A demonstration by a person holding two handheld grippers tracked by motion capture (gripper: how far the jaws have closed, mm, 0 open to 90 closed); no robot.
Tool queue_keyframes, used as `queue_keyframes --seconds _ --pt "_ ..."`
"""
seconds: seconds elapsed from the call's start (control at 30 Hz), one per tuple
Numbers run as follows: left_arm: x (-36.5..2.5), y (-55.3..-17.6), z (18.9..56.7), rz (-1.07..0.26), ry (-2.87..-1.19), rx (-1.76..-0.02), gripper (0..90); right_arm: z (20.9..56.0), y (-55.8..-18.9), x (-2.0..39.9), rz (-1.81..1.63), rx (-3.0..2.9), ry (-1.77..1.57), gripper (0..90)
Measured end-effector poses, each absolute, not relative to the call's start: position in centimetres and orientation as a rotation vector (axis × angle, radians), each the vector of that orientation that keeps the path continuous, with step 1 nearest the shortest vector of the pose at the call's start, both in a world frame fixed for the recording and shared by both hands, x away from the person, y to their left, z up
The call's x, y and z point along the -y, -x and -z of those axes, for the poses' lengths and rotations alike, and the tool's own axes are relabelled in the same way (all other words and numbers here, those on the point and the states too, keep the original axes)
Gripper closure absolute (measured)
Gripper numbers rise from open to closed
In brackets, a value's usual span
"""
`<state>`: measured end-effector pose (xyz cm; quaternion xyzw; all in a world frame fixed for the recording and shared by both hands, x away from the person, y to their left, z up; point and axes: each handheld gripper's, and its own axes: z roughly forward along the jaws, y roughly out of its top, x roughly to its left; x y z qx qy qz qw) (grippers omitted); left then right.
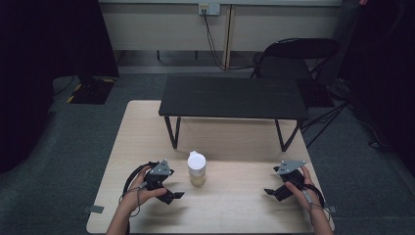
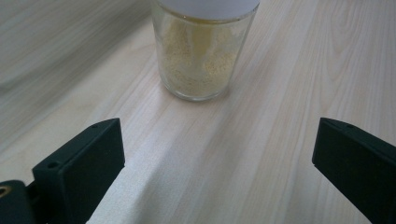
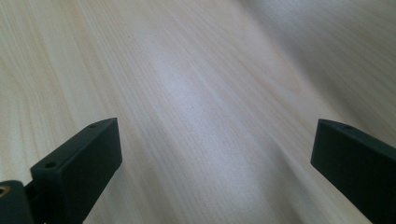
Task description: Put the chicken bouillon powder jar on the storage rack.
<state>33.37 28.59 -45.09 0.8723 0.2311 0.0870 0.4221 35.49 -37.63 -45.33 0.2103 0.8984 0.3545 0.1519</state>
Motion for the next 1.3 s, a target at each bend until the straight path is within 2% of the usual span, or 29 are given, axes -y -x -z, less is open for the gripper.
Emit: queue_keyframes --seconds 0.4,0.77,1.0,1.03,1.13,1.3 --pt "-28.1 -33.4 45.2 -0.239 -2.164 -0.56 1.4 45.5 -35.6 37.7 -1.032 -2.574 -0.602 0.8" --pt "-25.0 -36.7 45.4 -0.243 -2.115 -0.509 0.5 45.4 -35.6 37.6 -1.048 -2.574 -0.595 0.8" --pt "-23.5 -37.7 47.1 -0.235 -2.075 -0.521 10.8 45.6 -35.6 38.1 -1.071 -2.564 -0.605 0.8" --pt "-23.5 -37.7 47.4 -0.236 -2.061 -0.517 16.5 45.6 -35.6 38.1 -1.074 -2.562 -0.605 0.8" --pt "-23.2 -37.7 47.6 -0.255 -2.052 -0.505 24.9 45.6 -35.6 38.1 -1.069 -2.561 -0.605 0.8" --pt "-23.0 -37.6 47.5 -0.275 -2.054 -0.481 29.2 45.6 -35.7 38.2 -1.073 -2.564 -0.608 0.8"
